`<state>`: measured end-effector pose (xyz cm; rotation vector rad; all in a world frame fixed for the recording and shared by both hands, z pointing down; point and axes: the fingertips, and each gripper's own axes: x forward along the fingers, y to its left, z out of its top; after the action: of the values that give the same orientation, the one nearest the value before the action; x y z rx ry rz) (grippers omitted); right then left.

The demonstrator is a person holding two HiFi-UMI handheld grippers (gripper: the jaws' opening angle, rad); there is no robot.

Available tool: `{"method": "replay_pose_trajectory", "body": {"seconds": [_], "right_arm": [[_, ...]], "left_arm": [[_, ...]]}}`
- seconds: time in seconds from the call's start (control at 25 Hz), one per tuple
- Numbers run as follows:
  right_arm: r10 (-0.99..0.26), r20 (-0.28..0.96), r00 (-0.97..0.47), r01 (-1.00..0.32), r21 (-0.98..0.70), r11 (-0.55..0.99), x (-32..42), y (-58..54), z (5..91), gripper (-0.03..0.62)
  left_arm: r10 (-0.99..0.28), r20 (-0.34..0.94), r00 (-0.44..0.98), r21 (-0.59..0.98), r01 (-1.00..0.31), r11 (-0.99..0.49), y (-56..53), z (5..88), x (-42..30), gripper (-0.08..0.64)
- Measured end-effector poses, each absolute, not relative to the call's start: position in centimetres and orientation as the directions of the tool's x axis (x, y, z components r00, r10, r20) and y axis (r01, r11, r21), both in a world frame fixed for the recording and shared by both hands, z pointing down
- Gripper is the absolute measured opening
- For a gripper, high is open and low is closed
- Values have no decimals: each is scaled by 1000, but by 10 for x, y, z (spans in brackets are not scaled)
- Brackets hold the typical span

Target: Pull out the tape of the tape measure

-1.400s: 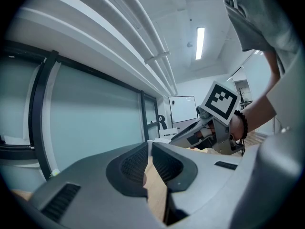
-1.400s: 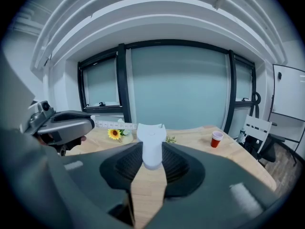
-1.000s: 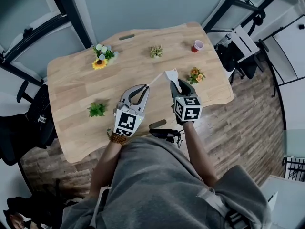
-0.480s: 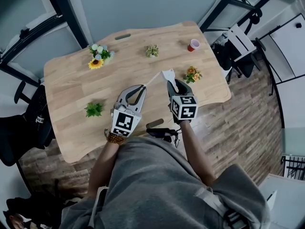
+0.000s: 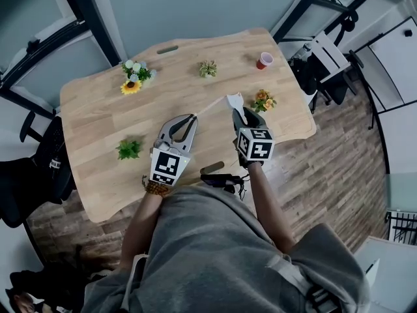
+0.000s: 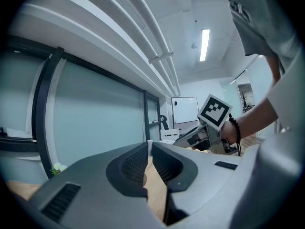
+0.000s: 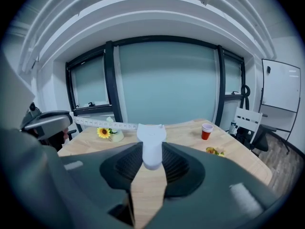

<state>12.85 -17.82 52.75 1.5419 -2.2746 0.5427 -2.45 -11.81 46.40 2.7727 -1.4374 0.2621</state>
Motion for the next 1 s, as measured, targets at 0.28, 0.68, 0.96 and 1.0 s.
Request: {"method": "replay_pose_trajectory", "body": {"seconds": [0.28, 0.68, 0.96, 1.0], "right_arm": [[-811, 482, -332, -941, -114, 317, 139, -179, 531, 132], [-814, 485, -319, -947, -135, 291, 144, -179, 532, 132], [-819, 493, -294, -955, -124, 268, 154, -181, 534, 132], [-820, 493, -290, -957, -122, 265, 156, -181, 534, 132]], "left_arm": [[-808, 152, 569, -51, -812, -582, -119, 466, -25, 34], [-802, 157, 576, -47, -807, -589, -120, 467, -24, 34], [-808, 155, 568, -41, -814, -579, -121, 467, -29, 34], [-809, 154, 567, -37, -815, -578, -121, 466, -30, 34]]}}
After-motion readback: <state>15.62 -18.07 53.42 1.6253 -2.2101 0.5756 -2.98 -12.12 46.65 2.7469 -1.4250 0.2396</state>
